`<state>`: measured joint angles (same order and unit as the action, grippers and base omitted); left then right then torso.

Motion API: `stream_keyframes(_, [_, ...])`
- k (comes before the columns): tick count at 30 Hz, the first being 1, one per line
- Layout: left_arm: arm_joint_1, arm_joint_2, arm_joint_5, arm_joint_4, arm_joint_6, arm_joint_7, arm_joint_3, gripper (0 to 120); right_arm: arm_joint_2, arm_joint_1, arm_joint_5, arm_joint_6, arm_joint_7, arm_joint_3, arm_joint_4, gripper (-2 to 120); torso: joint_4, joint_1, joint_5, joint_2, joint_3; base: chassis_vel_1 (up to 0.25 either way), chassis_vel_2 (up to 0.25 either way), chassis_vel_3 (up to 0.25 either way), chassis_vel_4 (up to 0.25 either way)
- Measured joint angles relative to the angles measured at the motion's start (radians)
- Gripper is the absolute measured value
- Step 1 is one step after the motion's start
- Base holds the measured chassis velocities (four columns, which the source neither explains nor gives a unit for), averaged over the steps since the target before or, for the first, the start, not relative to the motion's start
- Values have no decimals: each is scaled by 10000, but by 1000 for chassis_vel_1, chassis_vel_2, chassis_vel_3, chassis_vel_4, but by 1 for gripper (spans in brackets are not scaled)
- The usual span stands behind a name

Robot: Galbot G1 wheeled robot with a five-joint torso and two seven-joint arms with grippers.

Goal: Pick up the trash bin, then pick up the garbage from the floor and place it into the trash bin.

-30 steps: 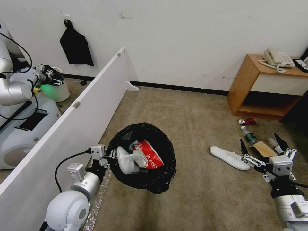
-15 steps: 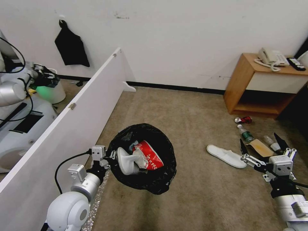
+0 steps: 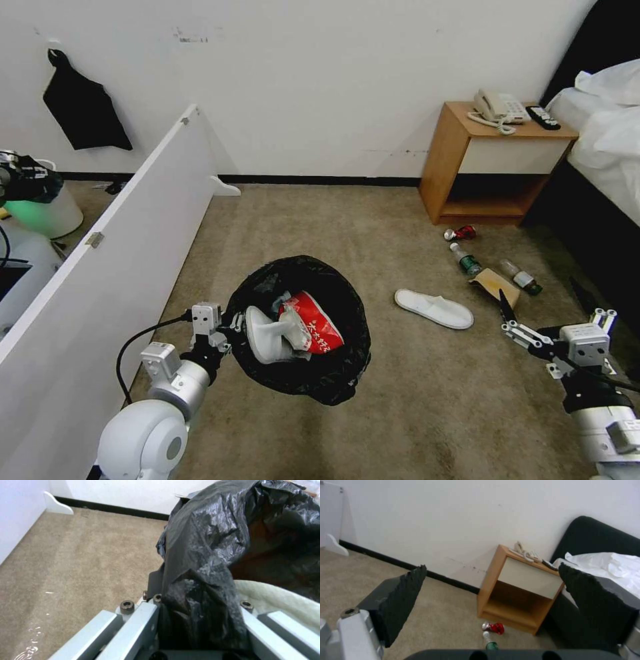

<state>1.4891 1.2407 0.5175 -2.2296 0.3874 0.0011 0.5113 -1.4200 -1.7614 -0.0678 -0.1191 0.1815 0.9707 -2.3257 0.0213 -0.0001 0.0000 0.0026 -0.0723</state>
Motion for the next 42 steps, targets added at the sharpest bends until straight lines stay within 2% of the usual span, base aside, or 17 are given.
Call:
stream_keyframes(6, [6,-5,13,0,-36,0,0,4,-88,-32,36,-6,2,-51,0,100,7,0,0,0,0,0,0,0,0])
stream_keyframes(42, [102,-246,145,78,-188,-52,-11,4,-298,-72,45,507,100,-97,-33,100,7,0,-1,0,0,0,0,0,0])
